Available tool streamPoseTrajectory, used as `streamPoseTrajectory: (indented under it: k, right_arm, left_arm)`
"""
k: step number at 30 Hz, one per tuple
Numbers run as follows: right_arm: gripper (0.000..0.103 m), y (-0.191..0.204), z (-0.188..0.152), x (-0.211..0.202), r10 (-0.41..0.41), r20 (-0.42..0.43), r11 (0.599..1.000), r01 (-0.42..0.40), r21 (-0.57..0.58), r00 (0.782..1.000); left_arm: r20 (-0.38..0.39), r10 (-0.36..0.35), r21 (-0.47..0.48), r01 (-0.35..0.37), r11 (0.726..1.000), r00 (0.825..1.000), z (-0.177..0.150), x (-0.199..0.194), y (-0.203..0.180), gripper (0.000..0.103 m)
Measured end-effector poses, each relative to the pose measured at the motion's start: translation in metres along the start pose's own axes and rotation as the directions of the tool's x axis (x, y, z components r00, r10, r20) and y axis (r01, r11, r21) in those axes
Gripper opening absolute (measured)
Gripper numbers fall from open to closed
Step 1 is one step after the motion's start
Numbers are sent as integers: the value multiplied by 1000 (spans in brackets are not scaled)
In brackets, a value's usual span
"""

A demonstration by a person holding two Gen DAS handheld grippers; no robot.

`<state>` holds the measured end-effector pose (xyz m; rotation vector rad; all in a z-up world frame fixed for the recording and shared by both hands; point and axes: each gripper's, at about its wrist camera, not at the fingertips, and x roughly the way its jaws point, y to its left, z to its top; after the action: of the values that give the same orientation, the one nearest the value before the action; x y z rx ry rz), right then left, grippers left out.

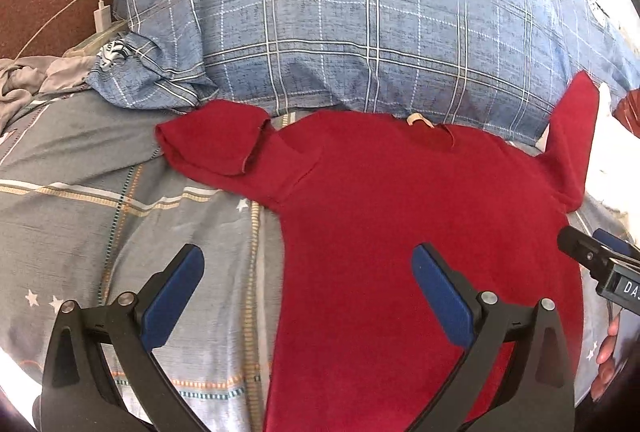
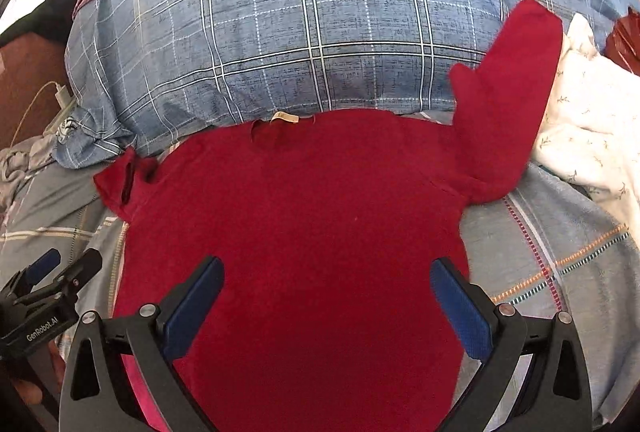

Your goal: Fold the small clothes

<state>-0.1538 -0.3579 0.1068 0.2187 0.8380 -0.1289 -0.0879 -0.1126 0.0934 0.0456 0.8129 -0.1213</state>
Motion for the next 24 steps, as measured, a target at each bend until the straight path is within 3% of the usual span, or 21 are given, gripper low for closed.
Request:
streamPoseTrajectory:
  k: [24]
  right_arm:
    - [102, 22, -1, 15, -46, 6, 998, 46, -47, 999]
  left_arm:
    - [14, 14, 3, -14, 1000, 1000, -4, 7, -6, 103]
